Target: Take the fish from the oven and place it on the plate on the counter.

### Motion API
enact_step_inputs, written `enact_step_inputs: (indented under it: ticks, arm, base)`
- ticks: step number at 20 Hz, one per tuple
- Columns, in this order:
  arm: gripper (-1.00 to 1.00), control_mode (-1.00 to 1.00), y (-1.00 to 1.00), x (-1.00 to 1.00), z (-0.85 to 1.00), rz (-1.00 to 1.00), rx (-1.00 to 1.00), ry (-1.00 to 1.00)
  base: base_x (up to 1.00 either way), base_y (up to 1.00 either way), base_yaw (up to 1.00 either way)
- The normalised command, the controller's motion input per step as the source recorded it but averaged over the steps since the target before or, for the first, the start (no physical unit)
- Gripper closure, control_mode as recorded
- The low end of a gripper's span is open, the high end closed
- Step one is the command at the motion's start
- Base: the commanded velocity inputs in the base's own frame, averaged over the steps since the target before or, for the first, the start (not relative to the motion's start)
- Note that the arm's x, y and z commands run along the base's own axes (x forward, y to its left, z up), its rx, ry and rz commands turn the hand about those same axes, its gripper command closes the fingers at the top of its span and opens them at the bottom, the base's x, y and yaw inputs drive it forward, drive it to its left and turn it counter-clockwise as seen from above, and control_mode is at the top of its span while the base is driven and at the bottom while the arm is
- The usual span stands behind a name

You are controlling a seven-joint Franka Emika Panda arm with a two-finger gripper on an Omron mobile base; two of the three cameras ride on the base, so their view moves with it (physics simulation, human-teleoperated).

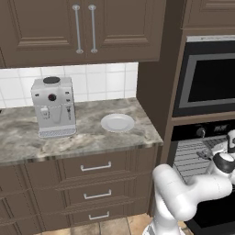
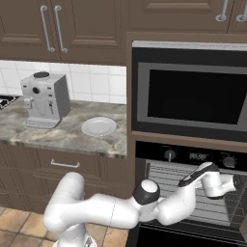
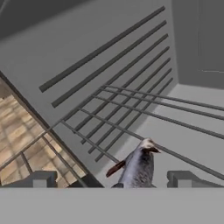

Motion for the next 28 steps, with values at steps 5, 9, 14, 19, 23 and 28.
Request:
enact_step_inputs:
  ticks: [5,9,14,19,23,28]
  arm:
    - [-1.0,-1.0,0.05,-0.25,-0.84,-0.02,0.0,-0.13]
    - [-1.0,-1.0,0.05,-0.15,-0.81,-0.04,0.0,-0.12]
    - [-1.0,-1.0,0.01,0.0,-0.63,-0.03,0.0,-0.13]
    - [-1.0,-1.0,0.12,0.0,-0.91,-0.03,0.0,-0.05]
    - [-1.0,-1.0,0.28,-0.01,-1.0,-0.03,0.03,0.0]
    - [-1.0,-1.0,0.22,0.0,-1.0,-0.01,0.07,0.0]
  base:
    - [0.0,0.0,0.0]
    - [0.0,0.0,0.0]
    - [0.0,0.0,0.0]
    - [0.0,0.0,0.0]
    - [0.0,0.0,0.0]
    - [0.0,0.0,0.0]
